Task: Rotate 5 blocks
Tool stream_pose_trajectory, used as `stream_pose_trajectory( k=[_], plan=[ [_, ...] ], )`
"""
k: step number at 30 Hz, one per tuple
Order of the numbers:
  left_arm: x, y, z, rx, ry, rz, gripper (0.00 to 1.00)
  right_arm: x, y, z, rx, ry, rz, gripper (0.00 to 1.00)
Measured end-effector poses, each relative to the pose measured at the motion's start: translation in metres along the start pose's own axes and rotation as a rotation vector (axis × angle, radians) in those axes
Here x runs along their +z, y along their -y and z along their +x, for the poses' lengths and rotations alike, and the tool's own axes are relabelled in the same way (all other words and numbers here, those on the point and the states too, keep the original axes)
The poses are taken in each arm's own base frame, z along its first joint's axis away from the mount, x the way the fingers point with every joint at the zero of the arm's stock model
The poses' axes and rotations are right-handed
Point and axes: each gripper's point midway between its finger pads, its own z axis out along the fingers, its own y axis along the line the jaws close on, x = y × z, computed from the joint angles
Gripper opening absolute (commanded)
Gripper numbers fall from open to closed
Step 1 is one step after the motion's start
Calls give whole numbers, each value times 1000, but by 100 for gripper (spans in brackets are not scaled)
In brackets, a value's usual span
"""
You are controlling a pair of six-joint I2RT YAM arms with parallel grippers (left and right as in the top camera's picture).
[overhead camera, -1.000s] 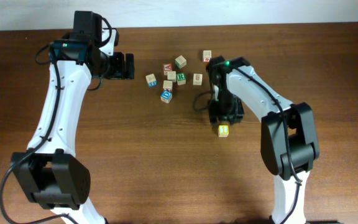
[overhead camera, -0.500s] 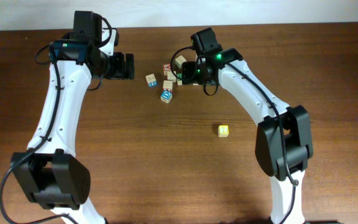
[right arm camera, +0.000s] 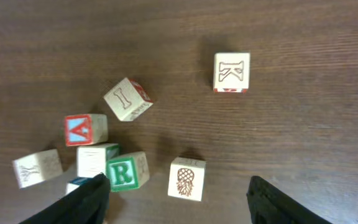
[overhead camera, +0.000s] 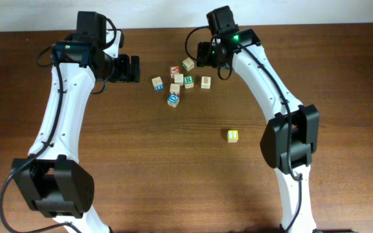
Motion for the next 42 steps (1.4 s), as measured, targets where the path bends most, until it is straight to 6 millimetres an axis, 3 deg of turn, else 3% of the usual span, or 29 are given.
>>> stream_pose_trajectory(
  k=[2,4,8,14,21,28,34,38,42],
  plan=[
    [0,0,0,0,0,0,99,20,4,9,0,-30,15,67],
    [0,0,0,0,0,0,99,55,11,27,6,-85,38,65],
    [0,0,0,0,0,0,99,80,17,41,21,-120,54,52],
    [0,0,0,0,0,0,99,81,13,40,29,-110,48,40],
    [0,0,0,0,0,0,99,78,17,57,40,-174,78,38],
    [0,0,0,0,0,0,99,75,20,64,44,-205,95,22],
    [0,0,0,0,0,0,99,56,28,85,42,-320,139,22],
    [0,0,0,0,0,0,99,40,22,97,35,-403,106,22],
    [0,0,0,0,0,0,99,23,21,125,17,-545,88,23]
  ],
)
